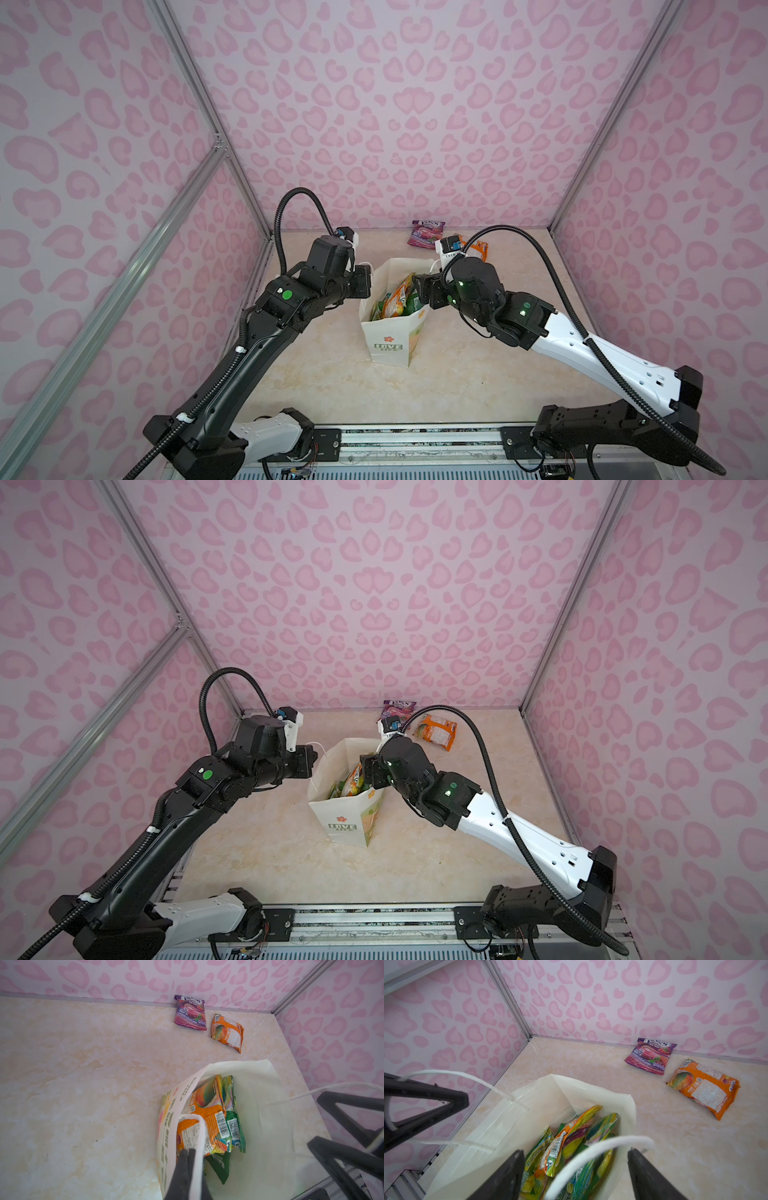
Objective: Place the snacks into the paper bag
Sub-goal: Move the paper bag to the center of the table.
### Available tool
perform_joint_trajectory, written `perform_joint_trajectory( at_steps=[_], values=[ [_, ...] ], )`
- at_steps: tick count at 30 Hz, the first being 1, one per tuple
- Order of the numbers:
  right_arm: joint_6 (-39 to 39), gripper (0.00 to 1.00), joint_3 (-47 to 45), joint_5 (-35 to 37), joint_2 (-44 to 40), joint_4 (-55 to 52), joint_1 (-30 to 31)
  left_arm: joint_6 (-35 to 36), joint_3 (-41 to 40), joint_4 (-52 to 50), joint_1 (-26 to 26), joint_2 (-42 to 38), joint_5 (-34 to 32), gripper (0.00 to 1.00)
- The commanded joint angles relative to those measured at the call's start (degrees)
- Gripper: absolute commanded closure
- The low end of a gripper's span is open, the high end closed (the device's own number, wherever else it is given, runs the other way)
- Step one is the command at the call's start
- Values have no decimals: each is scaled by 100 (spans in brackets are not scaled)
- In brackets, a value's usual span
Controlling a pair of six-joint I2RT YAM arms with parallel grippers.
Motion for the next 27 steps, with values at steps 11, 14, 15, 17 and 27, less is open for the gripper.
perform_joint_trajectory(
  at_steps=[11,14,15,17,27],
  values=[
    [365,8,-607,56,-1276,-225,-2025,358,-763,652,-29,-428,75,97],
    [852,8,-1175,-839,-1162,169,-3141,390,-839,697,-29,-495,163,97],
    [965,9,-1320,-1011,-1067,328,-3378,401,-855,714,-29,-523,162,97],
    [1099,9,-1561,-1231,-713,686,-3744,417,-892,745,-21,-568,123,97],
    [1317,12,-1434,-1926,1770,2358,-4602,453,-984,814,-21,-716,105,96]
  ],
)
